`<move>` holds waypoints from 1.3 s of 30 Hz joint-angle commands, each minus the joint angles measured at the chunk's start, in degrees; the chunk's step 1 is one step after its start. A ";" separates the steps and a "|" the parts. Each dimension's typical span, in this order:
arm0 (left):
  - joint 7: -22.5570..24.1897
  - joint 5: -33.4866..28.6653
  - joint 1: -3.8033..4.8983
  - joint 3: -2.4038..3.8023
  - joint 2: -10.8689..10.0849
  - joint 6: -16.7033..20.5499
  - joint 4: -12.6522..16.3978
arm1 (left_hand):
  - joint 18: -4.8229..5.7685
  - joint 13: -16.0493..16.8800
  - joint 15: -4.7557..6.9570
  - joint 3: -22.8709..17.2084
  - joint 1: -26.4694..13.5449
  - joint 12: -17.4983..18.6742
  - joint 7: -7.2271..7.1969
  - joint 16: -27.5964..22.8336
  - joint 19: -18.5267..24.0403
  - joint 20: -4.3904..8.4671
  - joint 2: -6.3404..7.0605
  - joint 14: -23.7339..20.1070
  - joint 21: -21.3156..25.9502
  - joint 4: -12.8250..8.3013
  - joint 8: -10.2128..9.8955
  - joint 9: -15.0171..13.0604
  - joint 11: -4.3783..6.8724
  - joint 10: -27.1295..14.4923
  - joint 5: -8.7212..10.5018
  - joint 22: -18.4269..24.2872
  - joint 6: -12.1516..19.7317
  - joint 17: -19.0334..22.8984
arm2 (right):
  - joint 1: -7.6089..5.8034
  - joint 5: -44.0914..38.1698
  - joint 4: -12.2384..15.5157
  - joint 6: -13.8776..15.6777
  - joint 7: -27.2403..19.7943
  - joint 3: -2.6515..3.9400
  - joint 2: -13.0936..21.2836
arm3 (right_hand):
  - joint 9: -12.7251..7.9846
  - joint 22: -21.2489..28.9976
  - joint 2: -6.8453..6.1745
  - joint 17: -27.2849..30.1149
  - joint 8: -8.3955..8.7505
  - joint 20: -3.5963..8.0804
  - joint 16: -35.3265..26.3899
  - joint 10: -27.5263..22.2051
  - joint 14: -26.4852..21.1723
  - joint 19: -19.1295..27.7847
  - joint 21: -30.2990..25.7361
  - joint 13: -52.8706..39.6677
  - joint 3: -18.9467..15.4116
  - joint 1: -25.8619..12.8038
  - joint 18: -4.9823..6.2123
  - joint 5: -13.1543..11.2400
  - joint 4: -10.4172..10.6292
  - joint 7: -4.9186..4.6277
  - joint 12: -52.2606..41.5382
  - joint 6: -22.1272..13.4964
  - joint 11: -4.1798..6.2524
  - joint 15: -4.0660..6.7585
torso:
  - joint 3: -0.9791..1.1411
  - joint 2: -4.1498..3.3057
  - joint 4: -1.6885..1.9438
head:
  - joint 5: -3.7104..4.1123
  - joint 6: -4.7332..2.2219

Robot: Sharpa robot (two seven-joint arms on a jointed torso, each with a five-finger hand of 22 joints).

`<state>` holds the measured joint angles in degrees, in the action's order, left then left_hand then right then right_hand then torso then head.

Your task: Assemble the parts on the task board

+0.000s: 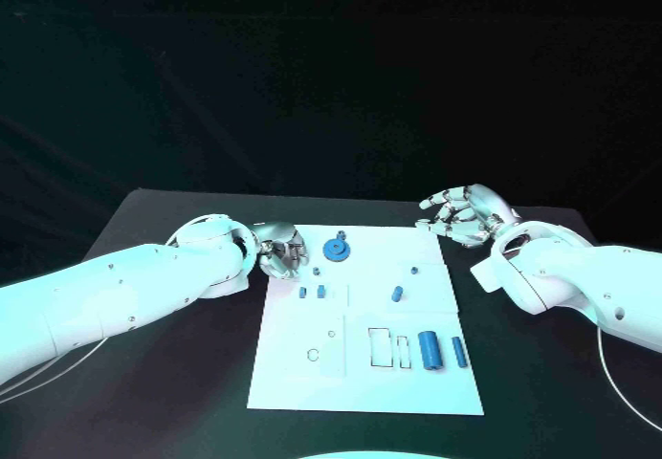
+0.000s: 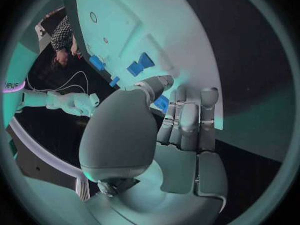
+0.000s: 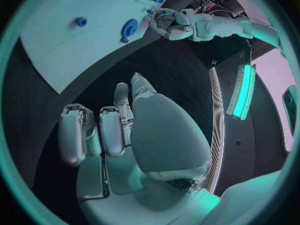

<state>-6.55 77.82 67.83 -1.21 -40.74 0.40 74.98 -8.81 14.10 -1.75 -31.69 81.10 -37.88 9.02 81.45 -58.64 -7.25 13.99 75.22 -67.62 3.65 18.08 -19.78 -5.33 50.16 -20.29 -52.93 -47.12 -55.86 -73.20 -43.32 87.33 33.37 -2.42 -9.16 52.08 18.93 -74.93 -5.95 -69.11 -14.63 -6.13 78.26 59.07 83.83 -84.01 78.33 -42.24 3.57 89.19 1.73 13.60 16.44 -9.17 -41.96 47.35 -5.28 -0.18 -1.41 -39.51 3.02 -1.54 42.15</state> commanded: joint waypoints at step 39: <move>29.92 -71.05 0.11 0.08 -10.67 9.99 8.49 | -1.54 -7.74 -2.14 4.37 -0.90 8.61 0.91 -31.70 13.56 -3.20 -1.76 -22.63 26.72 3.32 0.78 -0.13 -1.48 5.13 0.41 20.00 -3.68 34.34 | 4.49 -47.87 -1.33 -14.82 13.39 -0.35 -3.60 | -0.53 -11.74 -9.40 1.52 0.34 0.51 -1.99 4.99 1.68 -1.71 -0.48 31.06 23.16 -4.01 0.73 -5.85 -1.80 0.53 30.98 7.68 0.43 -0.14 | 0.02 -0.04 0.08 | 2.70 -0.74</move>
<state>21.66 8.69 67.91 -1.16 -51.42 9.95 83.25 -9.86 6.40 -3.90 -27.44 79.79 -29.61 9.81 50.06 -44.83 -10.22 11.98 52.60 -41.21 6.81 19.03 -20.00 -6.97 54.90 -20.10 -32.99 -50.49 -21.56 -69.01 -88.83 85.79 18.62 9.95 -9.38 48.72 18.32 -74.90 -15.60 -67.56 -14.39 -6.14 76.12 63.69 84.04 -84.01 77.72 -11.48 26.37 85.71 1.73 8.04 14.70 -8.69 -11.18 54.77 -4.82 -0.40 -1.42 -39.56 3.10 1.22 41.34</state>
